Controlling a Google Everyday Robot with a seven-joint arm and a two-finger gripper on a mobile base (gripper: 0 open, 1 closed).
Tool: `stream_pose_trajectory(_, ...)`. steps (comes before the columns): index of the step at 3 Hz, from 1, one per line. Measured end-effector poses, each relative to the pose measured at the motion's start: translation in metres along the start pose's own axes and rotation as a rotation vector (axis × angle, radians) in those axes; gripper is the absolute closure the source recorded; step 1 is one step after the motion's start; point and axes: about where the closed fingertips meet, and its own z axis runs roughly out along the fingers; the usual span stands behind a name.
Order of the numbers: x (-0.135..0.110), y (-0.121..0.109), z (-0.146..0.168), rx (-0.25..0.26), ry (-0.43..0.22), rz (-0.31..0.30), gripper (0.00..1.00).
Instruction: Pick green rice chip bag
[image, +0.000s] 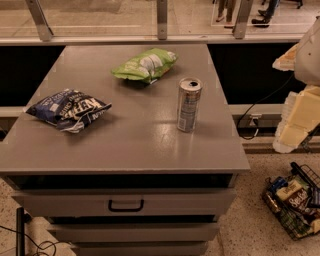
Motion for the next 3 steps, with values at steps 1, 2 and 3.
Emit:
stream_pose_trajectory(1, 0.0, 0.0, 0.0, 0.0, 0.0, 0.0, 0.0)
stream_pose_trajectory(2, -0.004, -0.01, -0.006, 0.054, -0.054, 0.024, 0.0)
stream_pose_trajectory(3, -0.004, -0.039, -0.016, 0.196, -0.125, 0.09, 0.0)
